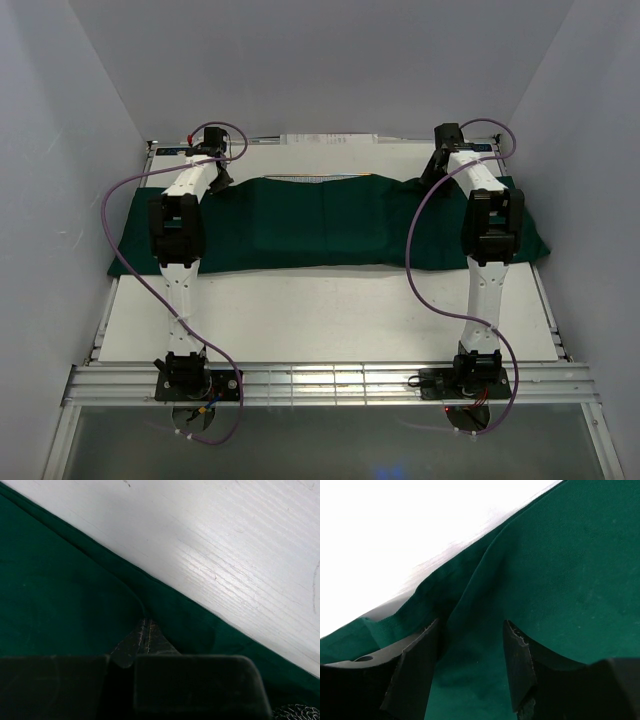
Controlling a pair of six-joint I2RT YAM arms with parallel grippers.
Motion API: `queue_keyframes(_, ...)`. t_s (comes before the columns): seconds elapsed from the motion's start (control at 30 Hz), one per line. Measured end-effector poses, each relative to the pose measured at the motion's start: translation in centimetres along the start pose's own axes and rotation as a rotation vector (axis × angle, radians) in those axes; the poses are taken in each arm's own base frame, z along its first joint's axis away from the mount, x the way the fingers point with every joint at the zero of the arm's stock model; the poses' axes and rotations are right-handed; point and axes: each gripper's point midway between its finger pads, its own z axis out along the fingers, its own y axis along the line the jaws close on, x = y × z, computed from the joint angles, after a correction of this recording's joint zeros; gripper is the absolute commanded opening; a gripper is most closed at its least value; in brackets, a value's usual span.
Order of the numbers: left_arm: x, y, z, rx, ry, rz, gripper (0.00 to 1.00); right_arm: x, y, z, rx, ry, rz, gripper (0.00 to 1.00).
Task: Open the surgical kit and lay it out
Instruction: Open the surgical kit at the center of the board.
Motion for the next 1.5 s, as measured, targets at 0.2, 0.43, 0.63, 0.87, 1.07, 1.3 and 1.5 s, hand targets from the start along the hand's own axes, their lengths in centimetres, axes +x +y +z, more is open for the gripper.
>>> queue_keyframes(0.2, 0.0, 0.0, 0.0, 0.001, -0.001, -0.001, 0.0, -0.3, -0.1, 0.5, -0.01, -0.006, 0.009, 0.44)
queue_keyframes(0.43, 0.0, -0.1, 0.0, 0.007, 0.0, -0.001, 0.0, -0.9, 0.0, 0.9, -0.031, -0.02, 0.025, 0.25)
queue_keyframes(0.63, 0.0, -0.1, 0.0, 0.009, 0.002, -0.002, 0.0, -0.8, 0.0, 1.3, -0.037, -0.013, 0.026, 0.08)
queue_keyframes(0.87, 0.0, -0.1, 0.1, 0.009, 0.001, -0.003, 0.0, -1.0, 0.1, 1.2, -0.046, -0.02, 0.021, 0.08)
queue_keyframes(1.07, 0.3, 0.1, 0.2, 0.005, 0.006, -0.016, 0.0, -2.0, 0.0, -0.9, -0.064, -0.054, 0.011, 0.08)
queue_keyframes(1.3, 0.1, 0.2, 0.2, 0.017, 0.005, -0.048, 0.09, -4.0, 0.4, -4.2, -0.115, -0.117, 0.019, 0.08)
queue_keyframes(1.5, 0.3, 0.2, 0.3, 0.024, 0.011, -0.063, 0.2, -3.4, 0.5, -3.9, -0.125, -0.104, 0.015, 0.08)
